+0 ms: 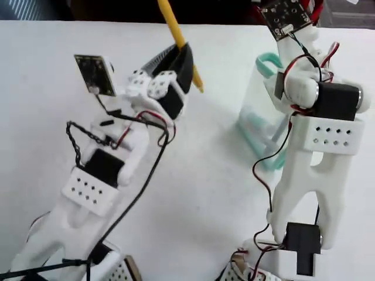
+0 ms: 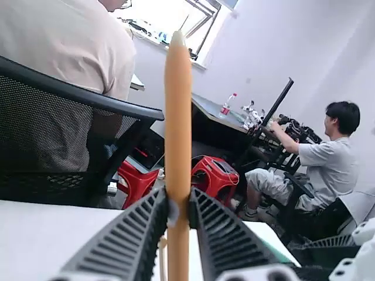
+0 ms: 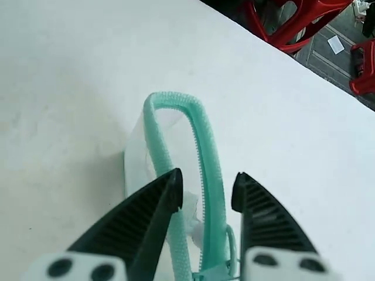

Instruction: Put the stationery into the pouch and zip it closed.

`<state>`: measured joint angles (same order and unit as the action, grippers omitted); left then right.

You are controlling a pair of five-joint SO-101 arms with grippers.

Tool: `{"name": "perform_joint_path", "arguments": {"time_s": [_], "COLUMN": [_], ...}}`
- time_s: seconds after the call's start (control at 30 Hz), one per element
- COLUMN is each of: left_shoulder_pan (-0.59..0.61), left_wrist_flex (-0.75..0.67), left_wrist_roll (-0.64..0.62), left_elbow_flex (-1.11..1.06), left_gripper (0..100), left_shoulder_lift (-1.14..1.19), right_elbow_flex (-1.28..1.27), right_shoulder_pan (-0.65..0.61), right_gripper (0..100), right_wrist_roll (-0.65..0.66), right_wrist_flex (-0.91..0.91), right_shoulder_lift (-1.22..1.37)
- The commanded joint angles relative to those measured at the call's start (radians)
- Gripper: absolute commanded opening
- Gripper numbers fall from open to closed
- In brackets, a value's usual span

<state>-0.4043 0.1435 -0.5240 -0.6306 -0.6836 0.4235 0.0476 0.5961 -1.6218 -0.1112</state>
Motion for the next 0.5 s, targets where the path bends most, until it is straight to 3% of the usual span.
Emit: {"name": "perform_joint_path", "arguments": {"time_s": [0.0, 0.17, 0.47], "left_shoulder_pan": [0.005, -0.005, -0.091], "left_wrist_flex": [-0.086, -0.213, -0.279], "left_wrist_roll": [-0.021, -0.023, -0.017], "left_elbow_flex": [0.100, 0.097, 0.078], "left_gripper": [2, 2, 2], "left_shoulder_lift": [0.022, 0.027, 0.110], "right_elbow_flex": [-0.023, -0.023, -0.031], "right_shoulder_pan": [-0.019, -0.067, -0.077], "right_gripper": [15.9, 15.9, 15.9], "right_wrist_roll": [-0.032, -0.086, -0.147], "right_wrist_flex": [-0.035, -0.041, -0.039], "right_shoulder_lift": [0.004, 0.004, 0.007]}}
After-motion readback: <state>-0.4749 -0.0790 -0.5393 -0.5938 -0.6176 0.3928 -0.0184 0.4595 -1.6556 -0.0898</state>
